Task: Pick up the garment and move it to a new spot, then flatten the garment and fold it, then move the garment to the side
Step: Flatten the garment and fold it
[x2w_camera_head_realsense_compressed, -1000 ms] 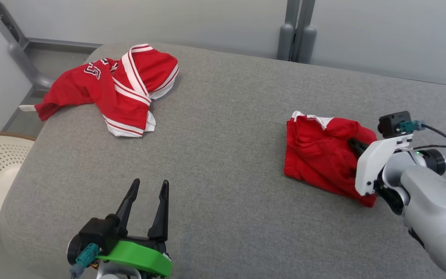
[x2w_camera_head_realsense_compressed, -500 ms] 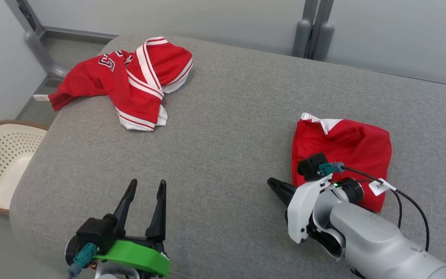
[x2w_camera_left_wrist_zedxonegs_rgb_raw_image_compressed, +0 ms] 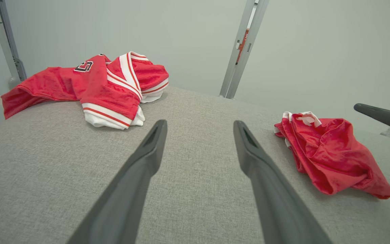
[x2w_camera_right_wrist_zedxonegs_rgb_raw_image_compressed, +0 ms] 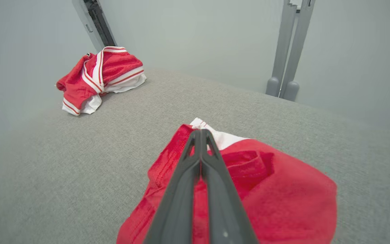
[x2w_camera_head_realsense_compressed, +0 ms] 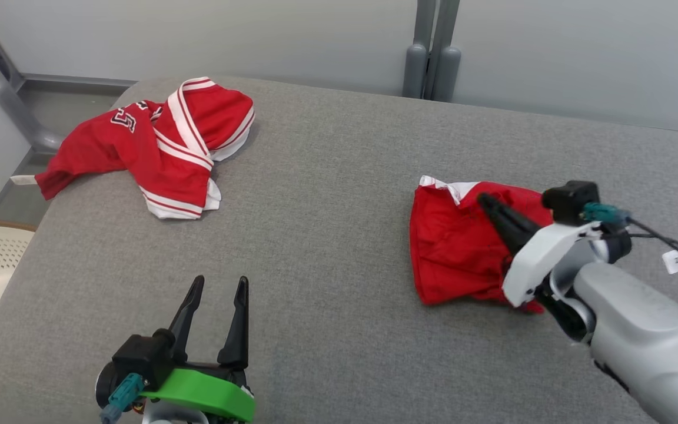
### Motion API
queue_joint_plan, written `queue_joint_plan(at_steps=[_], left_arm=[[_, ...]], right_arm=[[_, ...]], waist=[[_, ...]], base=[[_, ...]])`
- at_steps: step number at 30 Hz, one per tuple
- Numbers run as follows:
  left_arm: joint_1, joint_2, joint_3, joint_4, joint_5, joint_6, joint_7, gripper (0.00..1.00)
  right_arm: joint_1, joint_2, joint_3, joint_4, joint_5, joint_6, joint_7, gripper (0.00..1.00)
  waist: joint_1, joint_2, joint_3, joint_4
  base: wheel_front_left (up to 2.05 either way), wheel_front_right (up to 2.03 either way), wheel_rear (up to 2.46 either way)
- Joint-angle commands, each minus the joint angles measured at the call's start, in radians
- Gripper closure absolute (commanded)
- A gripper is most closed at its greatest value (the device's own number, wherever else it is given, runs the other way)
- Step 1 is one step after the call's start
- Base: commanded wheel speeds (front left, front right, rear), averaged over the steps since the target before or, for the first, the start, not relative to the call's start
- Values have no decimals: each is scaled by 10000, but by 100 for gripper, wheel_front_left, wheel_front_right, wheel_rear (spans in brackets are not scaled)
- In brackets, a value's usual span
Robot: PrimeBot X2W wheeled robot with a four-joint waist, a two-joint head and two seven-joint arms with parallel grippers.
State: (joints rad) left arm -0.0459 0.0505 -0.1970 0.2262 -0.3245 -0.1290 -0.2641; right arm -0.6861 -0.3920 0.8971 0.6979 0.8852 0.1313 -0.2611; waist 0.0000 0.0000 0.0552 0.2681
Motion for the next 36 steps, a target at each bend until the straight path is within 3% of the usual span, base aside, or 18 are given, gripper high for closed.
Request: queue_joint_plan(at_steps=[1,7,11,23,36], left_arm=[[98,5,-2,-50,25,-27,-4,0],[-141,7,-156,-80,15,-27,-3,0],[-278,7,-230,-30,-106,-26,-2,0],[-456,6,-234,52,-246,-26,-2,0],[-593,5,-222,118,-303,-26,-2,0]], right_arm=[[90,-151,-408,-102,-153,-9,-40,100],[73,-391,-1284,97,-465,-10,27,100],[-373,-243,-1404,947,-390,-10,848,100],[-525,91,-926,2169,106,-10,2320,100],[-522,1287,245,1741,443,-7,2077,100]], waist=[[0,0,-35,-172],[0,0,295,-131],[0,0,574,76],[0,0,881,594],[0,0,1131,1188]], base=[[0,0,0],[0,0,0],[0,0,0],[0,0,0],[0,0,0]])
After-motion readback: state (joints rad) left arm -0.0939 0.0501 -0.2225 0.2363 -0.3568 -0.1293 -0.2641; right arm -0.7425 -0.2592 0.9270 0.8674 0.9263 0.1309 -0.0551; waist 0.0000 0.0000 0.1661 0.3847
